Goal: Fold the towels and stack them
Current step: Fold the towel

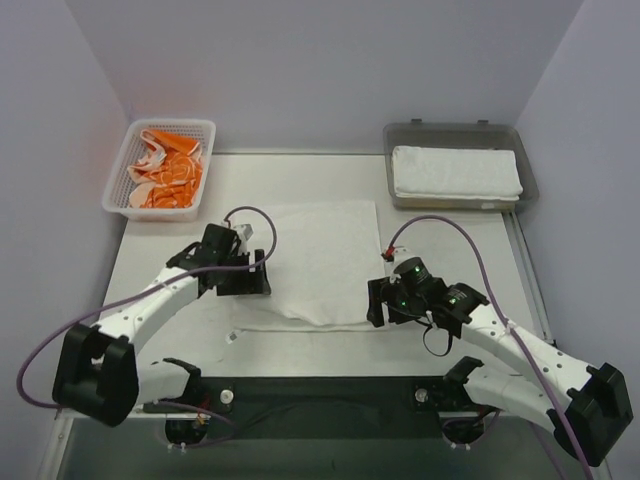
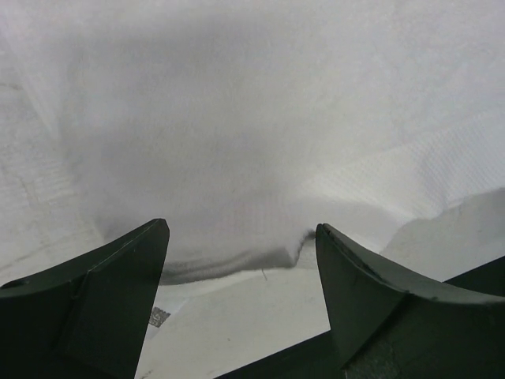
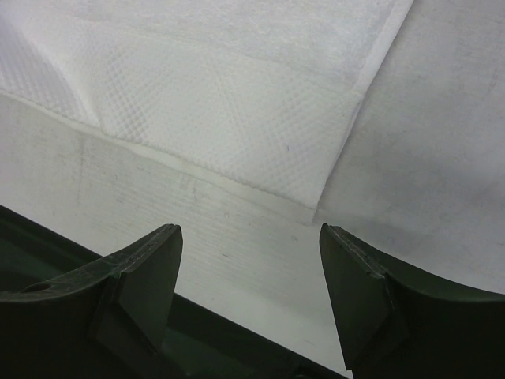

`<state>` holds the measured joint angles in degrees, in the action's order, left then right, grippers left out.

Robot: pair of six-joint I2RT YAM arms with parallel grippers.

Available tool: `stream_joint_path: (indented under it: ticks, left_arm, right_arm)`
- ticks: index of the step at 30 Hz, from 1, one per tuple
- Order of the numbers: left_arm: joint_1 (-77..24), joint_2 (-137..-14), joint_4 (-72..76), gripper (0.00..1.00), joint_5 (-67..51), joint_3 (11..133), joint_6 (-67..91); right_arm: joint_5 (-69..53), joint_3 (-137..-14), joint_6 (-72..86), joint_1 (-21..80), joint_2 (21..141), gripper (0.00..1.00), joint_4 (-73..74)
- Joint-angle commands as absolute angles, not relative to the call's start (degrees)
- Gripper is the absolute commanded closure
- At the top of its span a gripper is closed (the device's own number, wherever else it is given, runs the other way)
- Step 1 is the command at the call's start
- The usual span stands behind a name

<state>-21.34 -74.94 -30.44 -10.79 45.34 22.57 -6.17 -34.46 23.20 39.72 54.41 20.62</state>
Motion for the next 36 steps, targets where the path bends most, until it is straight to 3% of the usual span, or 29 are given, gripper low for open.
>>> stream_joint_path:
  ticks: [1,16,27,36]
  left_arm:
    - [-21.36,-67.34,-31.82,0.14,-11.52,40.62,25.04]
    - [-20.83,-44.92,-36.74,0.15,3.95,30.15,43.76]
    - [-23.82,-48.25,-36.04,0.4,2.99,26.37,47.9]
    - [-25.22,-53.0,-34.45,0.43,2.02,25.93,47.9]
  right_arm:
    - [-5.01,-33.66,23.91,39.2,53.52,0.29,20.65]
    - [-0.97,-33.4,29.7,38.24,51.07,0.32,20.3]
    - [-5.89,-27.42,39.72,27.52,47.28,0.42,15.64]
    - [-8.52,-24.61,47.81,26.02,52.99,0.53,9.41]
